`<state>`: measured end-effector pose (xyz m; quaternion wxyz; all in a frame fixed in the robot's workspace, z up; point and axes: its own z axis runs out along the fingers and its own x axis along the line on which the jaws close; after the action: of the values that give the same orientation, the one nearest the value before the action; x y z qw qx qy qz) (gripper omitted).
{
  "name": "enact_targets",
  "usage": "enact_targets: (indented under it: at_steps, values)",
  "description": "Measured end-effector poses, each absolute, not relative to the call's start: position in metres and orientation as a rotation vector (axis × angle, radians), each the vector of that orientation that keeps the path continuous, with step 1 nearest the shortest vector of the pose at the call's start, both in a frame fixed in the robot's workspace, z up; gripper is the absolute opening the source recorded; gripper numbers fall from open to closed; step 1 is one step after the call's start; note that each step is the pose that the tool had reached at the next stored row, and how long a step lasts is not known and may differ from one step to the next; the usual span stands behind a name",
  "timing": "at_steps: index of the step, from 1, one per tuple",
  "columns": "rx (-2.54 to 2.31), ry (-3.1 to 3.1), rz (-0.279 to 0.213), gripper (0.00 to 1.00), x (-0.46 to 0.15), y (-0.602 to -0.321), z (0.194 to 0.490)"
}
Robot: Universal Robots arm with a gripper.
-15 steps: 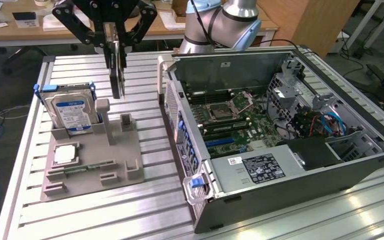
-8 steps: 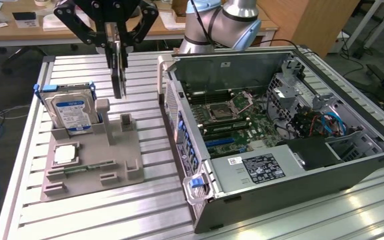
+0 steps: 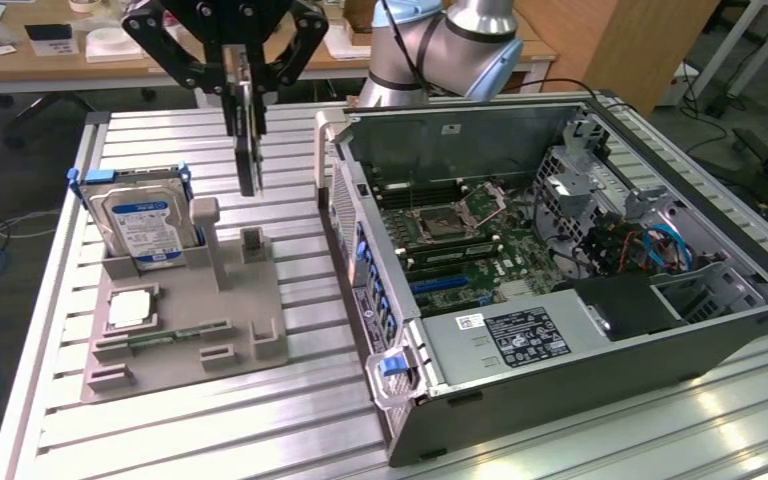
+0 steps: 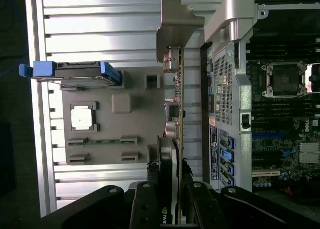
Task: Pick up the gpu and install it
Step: 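Pick up the gpu and move the gpu toward the slot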
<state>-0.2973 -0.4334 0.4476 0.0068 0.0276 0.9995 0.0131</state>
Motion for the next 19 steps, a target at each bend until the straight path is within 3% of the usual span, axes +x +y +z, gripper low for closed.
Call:
enact_targets:
  at_steps: [19]
  values:
    - [0.070,3.127,0.042,0.27,-0.261,-0.433,0.448]
